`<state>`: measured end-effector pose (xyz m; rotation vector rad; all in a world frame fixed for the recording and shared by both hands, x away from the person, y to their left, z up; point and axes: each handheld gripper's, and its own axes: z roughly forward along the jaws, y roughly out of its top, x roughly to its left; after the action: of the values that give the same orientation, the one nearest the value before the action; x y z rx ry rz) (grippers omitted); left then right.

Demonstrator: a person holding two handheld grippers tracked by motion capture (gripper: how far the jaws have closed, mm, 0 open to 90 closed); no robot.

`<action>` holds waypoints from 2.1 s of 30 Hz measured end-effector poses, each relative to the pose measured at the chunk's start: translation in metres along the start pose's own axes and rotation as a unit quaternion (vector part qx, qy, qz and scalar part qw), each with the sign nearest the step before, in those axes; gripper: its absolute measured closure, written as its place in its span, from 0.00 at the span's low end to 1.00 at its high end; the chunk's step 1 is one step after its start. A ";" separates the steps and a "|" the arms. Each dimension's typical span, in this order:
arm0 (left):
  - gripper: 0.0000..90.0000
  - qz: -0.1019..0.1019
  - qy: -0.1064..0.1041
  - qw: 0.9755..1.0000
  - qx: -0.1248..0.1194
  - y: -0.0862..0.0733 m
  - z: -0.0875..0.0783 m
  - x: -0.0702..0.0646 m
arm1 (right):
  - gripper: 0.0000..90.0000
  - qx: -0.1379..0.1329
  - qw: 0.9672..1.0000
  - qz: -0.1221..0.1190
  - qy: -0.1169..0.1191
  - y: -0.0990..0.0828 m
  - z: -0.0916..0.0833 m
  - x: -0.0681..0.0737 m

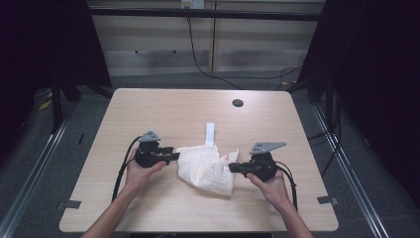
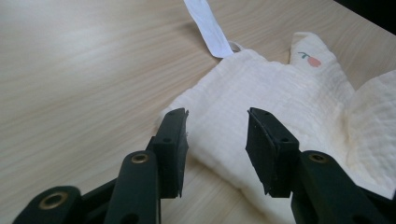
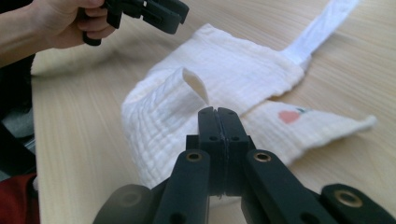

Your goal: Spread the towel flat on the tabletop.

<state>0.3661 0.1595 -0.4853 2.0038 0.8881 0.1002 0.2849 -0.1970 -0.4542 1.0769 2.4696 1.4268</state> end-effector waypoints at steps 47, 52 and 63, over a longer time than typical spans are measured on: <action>0.77 0.033 0.026 0.999 0.005 -0.001 -0.031 0.013 | 1.00 -0.025 0.998 0.034 -0.048 -0.021 -0.006 -0.025; 0.74 0.022 0.014 0.999 0.023 0.003 -0.010 0.021 | 1.00 -0.025 0.998 0.035 -0.048 -0.022 -0.008 -0.027; 0.66 0.039 0.017 0.998 0.045 0.000 0.012 0.020 | 0.99 -0.023 0.998 0.034 -0.047 -0.023 -0.007 -0.028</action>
<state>0.3852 0.1636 -0.4974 2.1262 0.8497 0.1406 0.2904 -0.2263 -0.4758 1.2008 2.3447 1.4095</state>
